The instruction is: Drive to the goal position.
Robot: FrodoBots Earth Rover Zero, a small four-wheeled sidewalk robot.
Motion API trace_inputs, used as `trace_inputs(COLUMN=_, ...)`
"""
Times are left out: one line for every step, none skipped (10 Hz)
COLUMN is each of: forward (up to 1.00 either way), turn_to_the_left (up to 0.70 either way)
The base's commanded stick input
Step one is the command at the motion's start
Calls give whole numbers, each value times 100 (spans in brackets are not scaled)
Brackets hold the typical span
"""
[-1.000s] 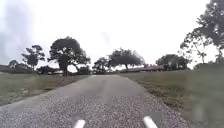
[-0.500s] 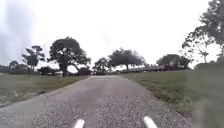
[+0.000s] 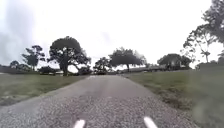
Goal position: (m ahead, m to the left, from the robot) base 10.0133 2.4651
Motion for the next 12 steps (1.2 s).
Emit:
trace_inputs(forward=70, turn_to_the_left=0)
trace_inputs(forward=70, turn_to_the_left=0)
trace_inputs(forward=70, turn_to_the_left=0)
trace_inputs(forward=70, turn_to_the_left=0)
trace_inputs(forward=70, turn_to_the_left=0)
trace_inputs(forward=70, turn_to_the_left=0)
trace_inputs(forward=70, turn_to_the_left=0)
trace_inputs(forward=70, turn_to_the_left=0)
trace_inputs(forward=70, turn_to_the_left=0)
trace_inputs(forward=70, turn_to_the_left=0)
trace_inputs(forward=70, turn_to_the_left=0)
trace_inputs(forward=70, turn_to_the_left=0)
